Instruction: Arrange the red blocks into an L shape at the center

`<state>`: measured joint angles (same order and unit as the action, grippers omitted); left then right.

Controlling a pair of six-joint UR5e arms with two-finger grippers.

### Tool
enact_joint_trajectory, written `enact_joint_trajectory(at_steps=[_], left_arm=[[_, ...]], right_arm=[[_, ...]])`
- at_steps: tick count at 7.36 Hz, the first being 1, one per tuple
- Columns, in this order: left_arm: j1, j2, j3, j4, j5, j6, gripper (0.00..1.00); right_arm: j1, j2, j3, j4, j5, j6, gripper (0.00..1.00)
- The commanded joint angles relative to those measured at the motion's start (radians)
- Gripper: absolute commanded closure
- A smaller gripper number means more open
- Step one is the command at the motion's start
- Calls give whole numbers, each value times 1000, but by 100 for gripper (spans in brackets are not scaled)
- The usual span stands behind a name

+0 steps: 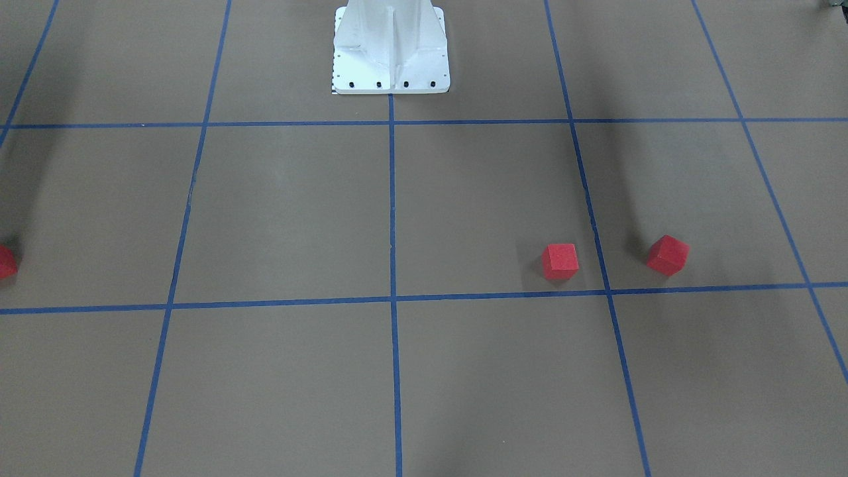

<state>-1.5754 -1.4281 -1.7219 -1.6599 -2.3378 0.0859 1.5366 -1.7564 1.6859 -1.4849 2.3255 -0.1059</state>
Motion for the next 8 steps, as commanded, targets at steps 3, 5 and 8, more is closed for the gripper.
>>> enact_joint_trajectory(at_steps=[3, 5, 8], left_arm=[[0, -2, 1, -1, 11, -5, 0], [-2, -24, -18, -14, 6, -11, 0], [-2, -99, 33, -255, 11, -12, 0]], right_arm=[[0, 0, 18, 0, 5, -3, 1], [0, 55, 38, 3, 3, 3, 1], [3, 126, 89, 2, 0, 9, 1]])
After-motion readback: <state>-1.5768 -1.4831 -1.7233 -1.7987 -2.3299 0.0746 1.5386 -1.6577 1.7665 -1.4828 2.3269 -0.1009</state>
